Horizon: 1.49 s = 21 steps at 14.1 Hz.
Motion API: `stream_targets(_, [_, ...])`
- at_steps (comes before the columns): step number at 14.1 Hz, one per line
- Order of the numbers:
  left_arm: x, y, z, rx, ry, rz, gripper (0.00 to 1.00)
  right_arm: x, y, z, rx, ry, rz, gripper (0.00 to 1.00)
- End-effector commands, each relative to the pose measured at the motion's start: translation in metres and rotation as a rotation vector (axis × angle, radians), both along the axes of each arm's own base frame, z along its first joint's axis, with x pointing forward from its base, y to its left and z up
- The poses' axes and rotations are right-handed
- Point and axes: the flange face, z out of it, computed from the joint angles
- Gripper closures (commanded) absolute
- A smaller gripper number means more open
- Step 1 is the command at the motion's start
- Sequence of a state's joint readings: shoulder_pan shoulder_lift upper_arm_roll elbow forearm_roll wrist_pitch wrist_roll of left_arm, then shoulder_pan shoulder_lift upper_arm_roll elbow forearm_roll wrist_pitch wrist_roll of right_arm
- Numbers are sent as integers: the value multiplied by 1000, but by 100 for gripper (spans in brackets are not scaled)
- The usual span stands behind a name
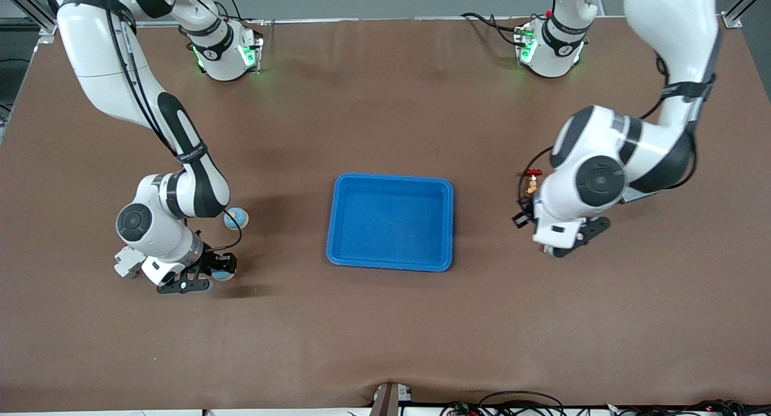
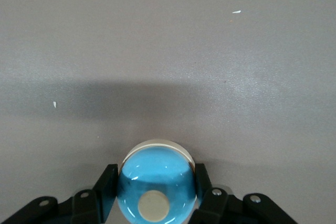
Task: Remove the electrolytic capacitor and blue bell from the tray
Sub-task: 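Lower the bell beside the first bell while the left carries the capacitor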
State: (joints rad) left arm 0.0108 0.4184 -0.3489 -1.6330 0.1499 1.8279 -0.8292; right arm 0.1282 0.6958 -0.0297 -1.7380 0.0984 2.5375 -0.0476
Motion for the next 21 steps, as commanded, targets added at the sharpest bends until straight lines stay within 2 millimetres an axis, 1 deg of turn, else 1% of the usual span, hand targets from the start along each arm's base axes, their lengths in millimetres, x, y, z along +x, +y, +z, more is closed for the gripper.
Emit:
stream_targets(1, [-8,64,12,-32,18,-125,100,1,-7,-4,17,5,-6,1])
stream_targets(2, [-4,92,16,-45,17,-165,100,3,-11,-1,17,5,-12,0])
stream_targets(4, [2,143,16,-69,17,-225,100,5,-12,6,19,14,-10,0])
stream_targets(6, [6,182,7,-84,14,-293,100,11,-8,25,24,72,-1,0])
stream_targets(8, [13,210,-9,-57,1,-322,100,20,-2,83,34,117,10,0])
stream_targets(9, [16,220,-21,-52,-16,-340,100,25,3,108,33,143,23,0])
stream_targets(10, [18,233,-32,-52,-36,-343,100,29,5,133,32,163,31,0])
stream_targets(11, [19,243,-46,-51,-54,-355,100,33,5,154,29,184,39,0])
stream_targets(12, [20,244,-60,-50,-75,-364,100,35,3,169,27,196,40,0])
stream_targets(13, [22,246,-75,-49,-90,-371,100,35,1,179,27,204,38,0])
stream_targets(15, [26,248,-98,-48,-102,-376,100,33,-8,205,32,178,24,0])
stream_targets(16, [28,246,-105,-54,-106,-370,100,33,-22,217,46,164,-11,0])
stream_targets(17, [29,241,-107,-56,-109,-375,100,32,-32,231,50,143,-43,0])
stream_targets(18, [29,239,-116,-62,-102,-373,100,30,-36,245,51,125,-52,0])
stream_targets(19, [29,238,-121,-66,-102,-375,100,25,-45,259,53,130,-68,0])
stream_targets(20, [29,237,-131,-69,-98,-379,100,20,-56,266,50,149,-85,0])
stream_targets(21, [29,237,-136,-68,-100,-382,100,17,-59,274,41,150,-84,0])
